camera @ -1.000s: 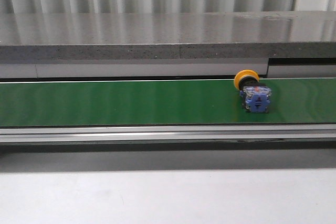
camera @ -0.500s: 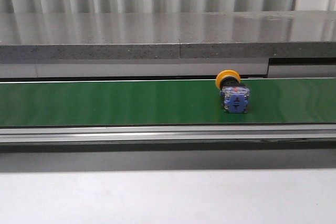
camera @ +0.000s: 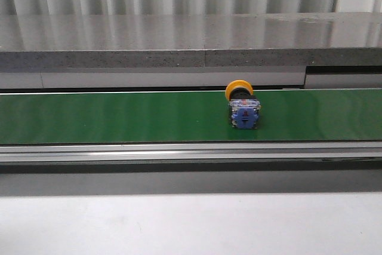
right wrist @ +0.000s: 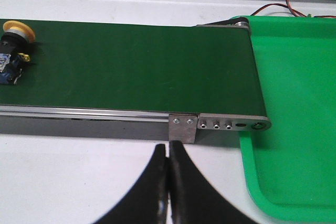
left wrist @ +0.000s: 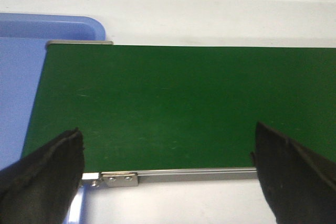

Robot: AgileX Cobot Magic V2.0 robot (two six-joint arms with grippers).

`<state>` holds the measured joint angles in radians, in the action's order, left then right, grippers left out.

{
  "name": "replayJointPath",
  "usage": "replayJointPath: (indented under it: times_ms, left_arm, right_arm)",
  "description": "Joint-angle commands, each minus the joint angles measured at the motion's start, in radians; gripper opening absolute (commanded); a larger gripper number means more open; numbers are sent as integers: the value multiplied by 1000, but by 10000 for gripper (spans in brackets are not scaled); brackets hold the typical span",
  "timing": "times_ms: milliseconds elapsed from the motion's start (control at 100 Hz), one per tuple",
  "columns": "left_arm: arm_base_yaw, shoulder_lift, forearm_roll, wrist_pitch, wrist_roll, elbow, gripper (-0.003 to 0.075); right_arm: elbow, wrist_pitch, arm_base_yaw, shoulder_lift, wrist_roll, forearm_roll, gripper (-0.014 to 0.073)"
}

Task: Move button from right to left
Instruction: 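Lower the left gripper onto the button on the belt and close it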

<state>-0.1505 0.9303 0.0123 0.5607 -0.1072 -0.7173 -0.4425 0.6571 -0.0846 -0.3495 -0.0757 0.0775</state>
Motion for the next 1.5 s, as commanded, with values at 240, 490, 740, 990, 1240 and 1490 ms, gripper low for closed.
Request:
replayJointPath:
  times_ms: [240, 490, 740, 990, 1240, 1490]
  left_arm:
    - [-208, 287, -12, 151, -16, -324, 607]
    - [-370, 525, 31, 269, -131, -574, 607]
    - [-466, 713, 23, 397, -191, -790, 607]
    - [-516, 843, -80, 409, -198, -927, 607]
    - [-523, 921, -93, 432, -202, -939, 607]
    - [-523, 977, -60, 435, -222, -939, 607]
  right_arm:
    - [-23, -75, 2, -7, -8, 3, -66]
    - [-23, -75, 2, -7, -8, 3, -66]
    - [-23, -75, 2, -7, -8, 3, -66]
    - [-23, -75, 2, -7, -8, 3, -66]
    - [-23, -75, 2, -7, -8, 3, -66]
    - [-23, -75, 2, -7, -8, 3, -66]
